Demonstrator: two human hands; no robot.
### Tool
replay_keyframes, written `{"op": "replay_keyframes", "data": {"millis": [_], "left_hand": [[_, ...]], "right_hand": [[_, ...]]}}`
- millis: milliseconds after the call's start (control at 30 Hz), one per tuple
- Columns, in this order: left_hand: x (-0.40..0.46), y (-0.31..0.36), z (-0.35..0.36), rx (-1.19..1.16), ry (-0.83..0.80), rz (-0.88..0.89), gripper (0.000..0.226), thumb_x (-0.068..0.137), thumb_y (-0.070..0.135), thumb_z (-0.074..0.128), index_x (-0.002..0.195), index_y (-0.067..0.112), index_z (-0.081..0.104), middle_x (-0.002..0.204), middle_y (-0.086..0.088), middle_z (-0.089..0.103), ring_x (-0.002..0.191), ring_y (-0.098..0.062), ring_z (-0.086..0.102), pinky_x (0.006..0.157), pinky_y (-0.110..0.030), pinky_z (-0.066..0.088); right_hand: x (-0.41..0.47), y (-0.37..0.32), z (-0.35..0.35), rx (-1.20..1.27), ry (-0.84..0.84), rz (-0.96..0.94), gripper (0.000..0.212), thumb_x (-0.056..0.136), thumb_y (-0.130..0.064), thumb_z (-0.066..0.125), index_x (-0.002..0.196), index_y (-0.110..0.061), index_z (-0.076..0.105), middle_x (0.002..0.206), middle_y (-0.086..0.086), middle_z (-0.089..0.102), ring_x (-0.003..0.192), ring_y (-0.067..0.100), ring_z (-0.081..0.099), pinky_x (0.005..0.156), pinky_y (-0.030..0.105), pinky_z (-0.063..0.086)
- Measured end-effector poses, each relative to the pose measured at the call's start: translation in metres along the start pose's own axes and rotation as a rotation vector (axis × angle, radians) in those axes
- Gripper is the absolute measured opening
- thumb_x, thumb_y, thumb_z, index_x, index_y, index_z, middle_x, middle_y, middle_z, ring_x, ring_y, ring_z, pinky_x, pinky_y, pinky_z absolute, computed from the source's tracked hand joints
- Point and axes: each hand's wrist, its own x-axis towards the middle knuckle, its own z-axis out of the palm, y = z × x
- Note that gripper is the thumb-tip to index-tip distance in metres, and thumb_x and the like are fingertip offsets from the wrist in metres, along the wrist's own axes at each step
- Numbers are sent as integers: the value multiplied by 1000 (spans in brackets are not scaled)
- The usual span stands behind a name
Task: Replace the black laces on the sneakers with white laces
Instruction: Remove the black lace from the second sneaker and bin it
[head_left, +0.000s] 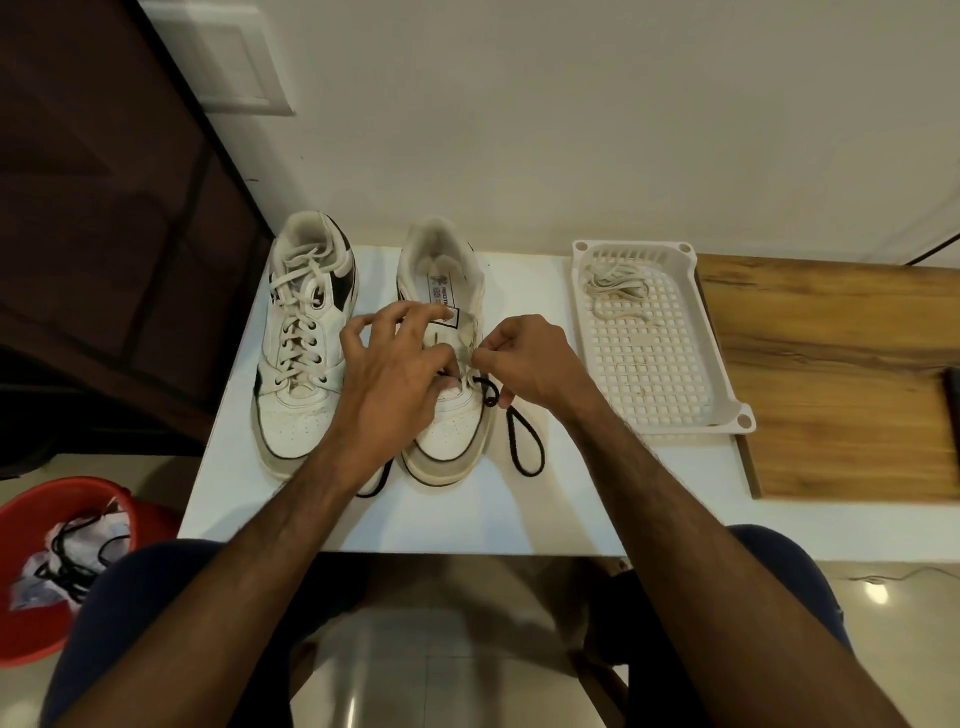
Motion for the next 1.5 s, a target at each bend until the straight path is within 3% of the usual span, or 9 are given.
{"op": "replay_keyframes", "data": {"millis": [167,333,400,500,633,767,967,1233,1500], "left_hand": [[2,-18,-14,-303,374,-326,5,92,18,70,93,19,64,129,5,51,129,-15,40,100,-38,24],[1,-40,-28,-779,759,-586,17,98,13,55,94,30,52,111,3,50,103,-8,53,97,-37,49],[0,-39,-34,-784,679,-502,18,98,13,56,100,31,53,112,-10,55,103,-15,56,95,-36,49],[-2,-30,-34,-538,414,-264,22,91,14,62,113,20,59,120,5,53,120,-15,48,104,-26,31],[-2,-18,-19,-161,53,-37,38,86,39,63,122,27,62,141,5,46,133,-21,37,103,-39,19],[-4,-11,-4,-23,-78,63,20,88,40,70,107,31,71,152,4,43,137,-28,36,103,-52,24],[-2,-2,2,-64,51,-24,11,82,24,81,88,26,71,140,5,54,130,-28,44,96,-48,28],[2,-24,-21,-811,615,-430,14,100,8,55,95,22,55,113,3,53,113,-10,55,100,-31,46],[4,-15,-16,-1198,630,-671,16,108,8,39,99,19,48,82,3,65,71,-15,64,68,-27,53]], "right_hand": [[5,3,0,1,6,-5,11,85,-22,71,85,-11,71,74,4,76,44,11,64,63,25,56],[7,4,1,-11,7,-11,13,84,-23,71,84,-11,71,71,3,75,42,7,62,57,23,51],[6,5,1,-9,9,-10,13,84,-23,72,84,-10,72,72,3,75,41,6,60,56,23,51],[7,6,2,-3,28,-9,12,83,-22,73,84,-10,72,73,4,75,42,5,59,57,26,55],[8,5,3,-17,38,-13,11,83,-22,73,83,-12,73,73,4,75,46,9,62,55,24,54],[7,4,2,-26,37,-18,13,85,-26,73,84,-13,72,73,1,75,48,11,65,52,21,51],[6,4,3,-32,39,-32,14,85,-25,72,83,-12,72,72,2,75,42,6,61,57,23,51],[9,5,3,-24,15,-29,14,84,-24,71,85,-11,72,72,4,76,43,7,62,62,25,54],[10,4,8,-23,19,-23,16,84,-27,72,87,-12,70,70,2,75,44,8,62,72,36,61]]}}
